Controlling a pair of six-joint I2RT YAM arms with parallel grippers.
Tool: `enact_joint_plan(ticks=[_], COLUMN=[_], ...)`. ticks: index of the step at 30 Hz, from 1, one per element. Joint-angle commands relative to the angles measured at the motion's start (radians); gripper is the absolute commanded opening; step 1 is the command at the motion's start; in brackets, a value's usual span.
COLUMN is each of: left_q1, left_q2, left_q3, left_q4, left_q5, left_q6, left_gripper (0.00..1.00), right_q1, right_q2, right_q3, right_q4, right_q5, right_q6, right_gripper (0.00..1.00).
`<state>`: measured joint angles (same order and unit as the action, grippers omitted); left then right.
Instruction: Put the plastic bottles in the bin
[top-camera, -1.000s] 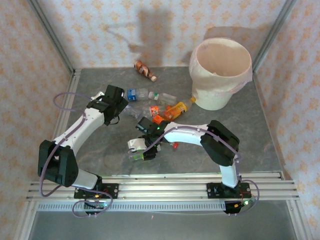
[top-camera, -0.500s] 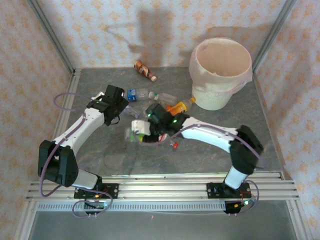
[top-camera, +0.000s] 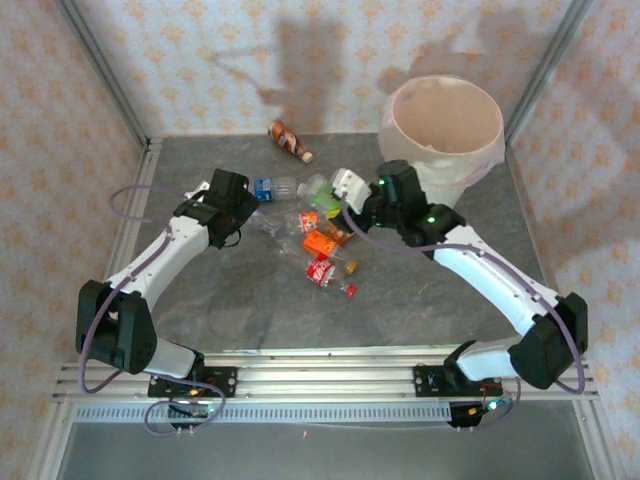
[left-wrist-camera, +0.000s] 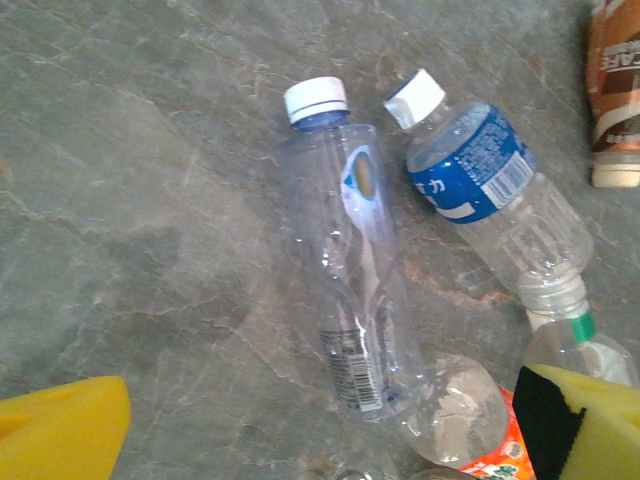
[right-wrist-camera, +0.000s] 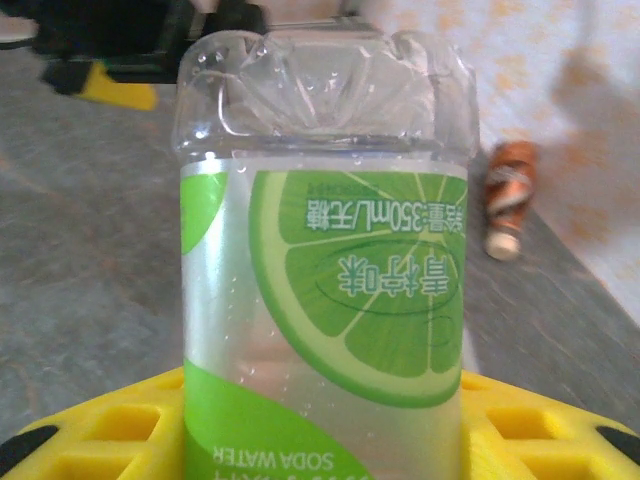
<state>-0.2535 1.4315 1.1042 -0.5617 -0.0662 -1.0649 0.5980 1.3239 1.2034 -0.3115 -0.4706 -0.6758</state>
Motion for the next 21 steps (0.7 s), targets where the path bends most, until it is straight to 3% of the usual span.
enact_joint_plan(ticks=[1,9,13,21], left_q1=[0.005,0.005,0.005,0.005], left_q2=[0.004,0.008,0.006,0.004], left_q3=[-0.017,-0.041,-0.052,-0.061], left_q4=[0.072,0.108,0.108,0.095], left_q5=[0.031,0.065,0.063,0.064], left_q6=[0.033,0.028,0.005,-0.009], left_gripper=[1.0,1.0,1.0,1.0], right_q1=[-0.044,-0.204,-0.3,-0.46], right_q2=[-0.088,-0.127,-0.056,0.099], right_q3=[-0.026,0.028,0.178,0.409], right_q4=[0.018,0.088,0.038,-0.002], right_q5=[0.01,-0.02,-0.062,-0.171], right_q6=[0.03,0.124,0.197,0.244], right_gripper=[0.37,0.38,0.32,0.32])
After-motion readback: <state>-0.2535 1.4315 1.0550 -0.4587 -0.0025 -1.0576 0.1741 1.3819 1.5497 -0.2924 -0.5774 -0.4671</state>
